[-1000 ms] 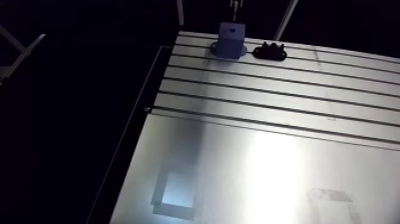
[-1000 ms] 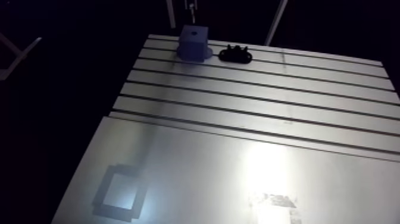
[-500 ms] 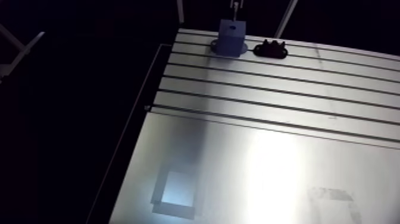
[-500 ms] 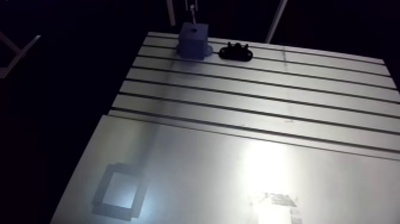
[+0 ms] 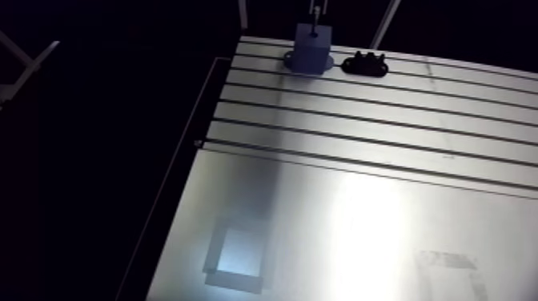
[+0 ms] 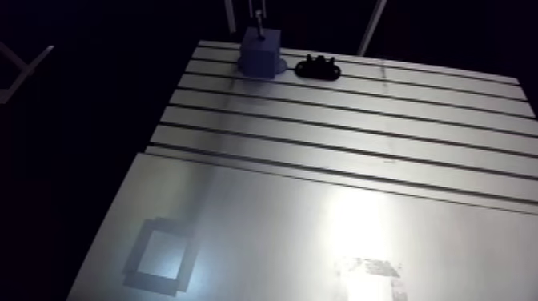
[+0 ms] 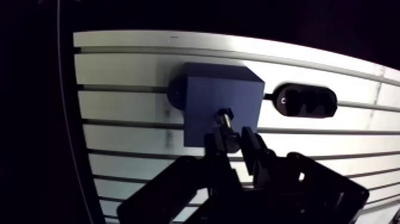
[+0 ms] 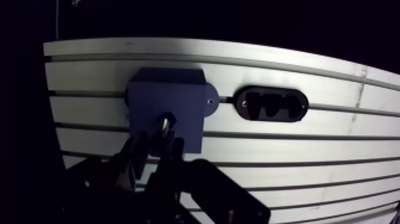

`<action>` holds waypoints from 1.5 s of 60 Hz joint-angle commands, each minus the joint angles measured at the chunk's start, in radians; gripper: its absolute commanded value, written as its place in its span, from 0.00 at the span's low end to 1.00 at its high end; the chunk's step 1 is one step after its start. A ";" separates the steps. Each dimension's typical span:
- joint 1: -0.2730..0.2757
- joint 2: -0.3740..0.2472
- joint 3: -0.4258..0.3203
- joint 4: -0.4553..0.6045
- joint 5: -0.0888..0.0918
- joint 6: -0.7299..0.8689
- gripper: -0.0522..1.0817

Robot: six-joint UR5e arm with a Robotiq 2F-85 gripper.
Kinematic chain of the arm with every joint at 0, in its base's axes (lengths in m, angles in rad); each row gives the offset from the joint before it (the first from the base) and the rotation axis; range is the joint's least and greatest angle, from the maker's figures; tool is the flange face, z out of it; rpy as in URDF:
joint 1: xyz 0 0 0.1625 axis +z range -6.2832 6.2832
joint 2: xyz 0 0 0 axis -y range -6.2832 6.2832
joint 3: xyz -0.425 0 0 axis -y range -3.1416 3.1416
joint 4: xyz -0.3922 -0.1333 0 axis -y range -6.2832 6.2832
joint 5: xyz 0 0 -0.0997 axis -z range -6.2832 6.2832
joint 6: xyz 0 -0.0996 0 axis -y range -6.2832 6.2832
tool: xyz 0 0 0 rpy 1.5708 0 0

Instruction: Pick up the M10 bolt and insert it into the hex recess until seated.

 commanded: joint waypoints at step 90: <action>0.000 0.019 0.005 -0.004 -0.004 -0.002 0.75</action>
